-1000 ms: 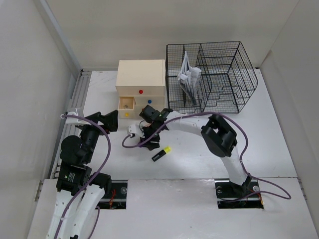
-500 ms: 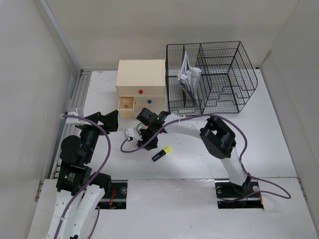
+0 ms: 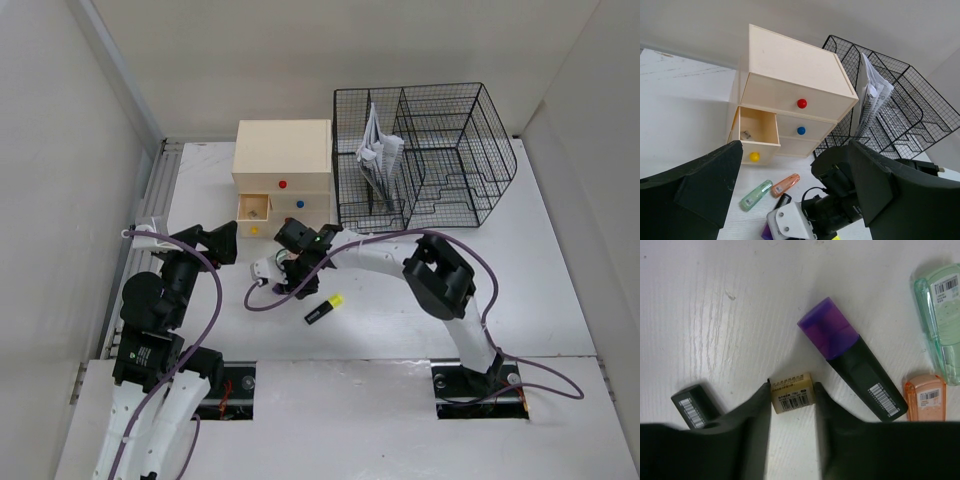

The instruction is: Organize the desk

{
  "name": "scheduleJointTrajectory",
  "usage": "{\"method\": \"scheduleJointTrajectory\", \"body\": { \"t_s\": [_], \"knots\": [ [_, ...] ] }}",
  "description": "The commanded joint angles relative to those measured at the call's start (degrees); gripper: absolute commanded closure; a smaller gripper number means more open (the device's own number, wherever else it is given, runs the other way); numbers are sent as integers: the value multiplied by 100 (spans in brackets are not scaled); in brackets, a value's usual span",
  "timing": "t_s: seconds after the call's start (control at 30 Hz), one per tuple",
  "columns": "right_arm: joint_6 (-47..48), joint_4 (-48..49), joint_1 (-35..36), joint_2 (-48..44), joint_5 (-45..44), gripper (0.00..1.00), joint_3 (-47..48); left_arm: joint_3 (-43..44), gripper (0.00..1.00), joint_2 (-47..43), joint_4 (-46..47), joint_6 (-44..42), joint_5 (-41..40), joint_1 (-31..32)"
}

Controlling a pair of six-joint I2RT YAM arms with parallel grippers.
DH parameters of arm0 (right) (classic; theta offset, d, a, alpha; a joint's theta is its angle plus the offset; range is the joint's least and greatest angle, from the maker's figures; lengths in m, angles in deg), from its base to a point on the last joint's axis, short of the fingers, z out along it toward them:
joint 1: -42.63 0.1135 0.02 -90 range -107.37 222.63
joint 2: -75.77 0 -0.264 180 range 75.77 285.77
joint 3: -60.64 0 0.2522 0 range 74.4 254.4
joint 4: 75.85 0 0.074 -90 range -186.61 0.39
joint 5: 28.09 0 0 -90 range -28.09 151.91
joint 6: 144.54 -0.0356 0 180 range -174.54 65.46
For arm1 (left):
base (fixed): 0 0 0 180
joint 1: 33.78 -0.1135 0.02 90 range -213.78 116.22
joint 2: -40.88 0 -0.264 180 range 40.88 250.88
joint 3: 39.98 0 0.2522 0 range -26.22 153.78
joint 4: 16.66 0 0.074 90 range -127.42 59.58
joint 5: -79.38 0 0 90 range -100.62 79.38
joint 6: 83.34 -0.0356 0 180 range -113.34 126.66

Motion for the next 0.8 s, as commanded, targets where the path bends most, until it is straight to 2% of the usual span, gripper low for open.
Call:
{"method": "scheduleJointTrajectory", "body": {
  "t_s": [0.0, 0.1, 0.2, 0.33, 0.47, 0.63, 0.77],
  "knots": [
    [232, -280, 22, 33, -349, 73, -172, -12, 16, -68, 293, 15, 82, -20],
    [294, -333, 22, 86, -296, 89, -119, -12, 16, -68, 293, 15, 82, -20],
    [294, -516, 22, 86, -139, 95, 117, -12, 16, -120, 293, 15, 29, -20],
    [154, -623, 22, -405, 266, 96, 451, -12, 16, -173, 293, 15, -24, -20],
    [101, -816, 22, -695, 266, 95, 890, -12, 16, -173, 293, 15, -24, -20],
    [100, -948, 22, -749, -5, 95, 1576, -12, 16, -226, 293, 15, -24, -20],
    [-119, -354, 22, -819, -506, 94, 1911, -65, 16, -392, 345, 15, -77, -20]
  ]
}}
